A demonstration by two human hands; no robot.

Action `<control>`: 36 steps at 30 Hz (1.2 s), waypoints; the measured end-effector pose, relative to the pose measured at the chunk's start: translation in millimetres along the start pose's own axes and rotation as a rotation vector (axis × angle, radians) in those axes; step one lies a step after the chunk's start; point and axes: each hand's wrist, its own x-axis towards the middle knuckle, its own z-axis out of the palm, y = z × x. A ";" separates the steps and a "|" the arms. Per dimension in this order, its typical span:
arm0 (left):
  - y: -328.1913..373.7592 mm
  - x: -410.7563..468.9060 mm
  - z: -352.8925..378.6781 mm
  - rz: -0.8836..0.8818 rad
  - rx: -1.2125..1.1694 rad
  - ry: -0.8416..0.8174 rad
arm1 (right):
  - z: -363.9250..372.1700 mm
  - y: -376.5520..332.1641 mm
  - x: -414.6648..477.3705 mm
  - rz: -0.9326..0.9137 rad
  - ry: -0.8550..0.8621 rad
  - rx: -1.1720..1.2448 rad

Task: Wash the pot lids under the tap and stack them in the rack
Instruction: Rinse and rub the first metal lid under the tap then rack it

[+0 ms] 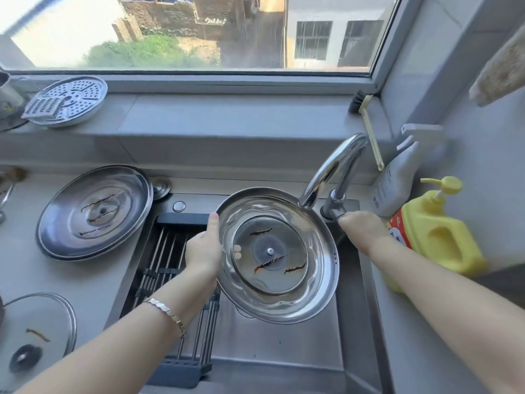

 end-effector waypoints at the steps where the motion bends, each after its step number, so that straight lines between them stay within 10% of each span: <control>1: -0.7 1.3 1.5 -0.015 -0.012 -0.012 | -0.8 -0.4 -1.3 0.004 -0.021 0.003; 28: -8.4 3.3 9.1 -0.007 -0.019 -0.026 | 14.4 -12.4 -19.0 0.078 0.481 0.554; 36: -16.9 -6.7 9.1 0.144 0.044 -0.031 | -26.3 -132.4 -82.5 -0.317 -0.024 0.678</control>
